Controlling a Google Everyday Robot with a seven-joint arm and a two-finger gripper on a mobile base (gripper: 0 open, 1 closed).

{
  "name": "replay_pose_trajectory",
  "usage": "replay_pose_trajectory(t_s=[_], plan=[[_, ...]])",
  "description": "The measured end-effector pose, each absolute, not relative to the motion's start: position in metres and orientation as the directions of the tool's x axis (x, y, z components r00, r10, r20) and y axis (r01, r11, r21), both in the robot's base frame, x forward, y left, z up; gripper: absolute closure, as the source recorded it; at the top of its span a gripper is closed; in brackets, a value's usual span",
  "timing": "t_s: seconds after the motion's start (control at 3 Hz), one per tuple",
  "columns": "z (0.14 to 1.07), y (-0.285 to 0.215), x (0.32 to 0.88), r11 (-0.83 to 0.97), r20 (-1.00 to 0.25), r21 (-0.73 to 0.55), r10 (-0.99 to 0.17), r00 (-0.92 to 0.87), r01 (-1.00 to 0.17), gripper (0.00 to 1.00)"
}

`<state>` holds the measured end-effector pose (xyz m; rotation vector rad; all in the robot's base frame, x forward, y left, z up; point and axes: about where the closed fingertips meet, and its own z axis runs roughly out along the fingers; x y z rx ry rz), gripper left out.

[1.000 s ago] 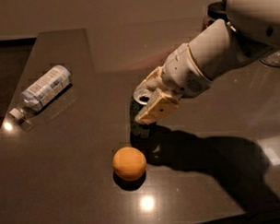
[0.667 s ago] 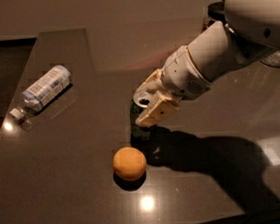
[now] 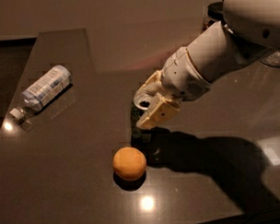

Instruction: Move green can near orange

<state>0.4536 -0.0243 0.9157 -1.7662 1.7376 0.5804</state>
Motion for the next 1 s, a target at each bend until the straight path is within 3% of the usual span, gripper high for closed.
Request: replay_pose_trajectory(t_s=[0.33, 0.67, 1.0], plan=[[0.9164, -0.0226, 0.4526, 0.021, -0.672, -0.107, -0.738, 0.057, -0.994, 0.10], [0.9168, -0.0213, 0.4518, 0.018, -0.671, -0.108, -0.739, 0.059, -0.994, 0.00], [0.9169, -0.0212, 0.4518, 0.018, -0.671, -0.108, -0.739, 0.060, -0.994, 0.00]])
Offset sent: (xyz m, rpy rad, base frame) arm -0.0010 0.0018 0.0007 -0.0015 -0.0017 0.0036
